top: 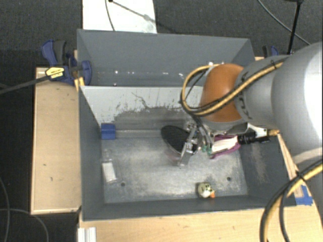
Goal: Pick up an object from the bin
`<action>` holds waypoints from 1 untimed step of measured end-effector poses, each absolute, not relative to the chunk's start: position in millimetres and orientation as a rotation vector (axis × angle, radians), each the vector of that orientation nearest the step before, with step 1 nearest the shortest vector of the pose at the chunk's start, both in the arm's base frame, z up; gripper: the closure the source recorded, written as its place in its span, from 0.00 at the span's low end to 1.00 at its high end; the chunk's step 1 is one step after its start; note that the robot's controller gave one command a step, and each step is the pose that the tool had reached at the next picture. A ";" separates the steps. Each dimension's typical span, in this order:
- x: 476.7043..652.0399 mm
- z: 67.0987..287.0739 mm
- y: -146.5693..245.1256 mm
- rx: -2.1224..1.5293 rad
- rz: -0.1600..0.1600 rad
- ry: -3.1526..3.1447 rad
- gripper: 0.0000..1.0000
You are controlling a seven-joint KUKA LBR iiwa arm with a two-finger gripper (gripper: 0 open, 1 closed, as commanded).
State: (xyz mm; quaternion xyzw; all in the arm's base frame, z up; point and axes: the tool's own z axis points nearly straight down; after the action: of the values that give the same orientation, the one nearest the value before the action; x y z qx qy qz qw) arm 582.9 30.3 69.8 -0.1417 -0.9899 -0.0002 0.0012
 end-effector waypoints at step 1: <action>583.5 70.3 30.1 -0.434 0.000 -3.110 0.00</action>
Offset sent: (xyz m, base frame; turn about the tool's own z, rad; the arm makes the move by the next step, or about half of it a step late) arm 0.0000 0.0000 0.0000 0.0000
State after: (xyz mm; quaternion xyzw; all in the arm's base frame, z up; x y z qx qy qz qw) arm 583.5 30.1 70.3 -0.1381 -0.9904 0.0000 0.0007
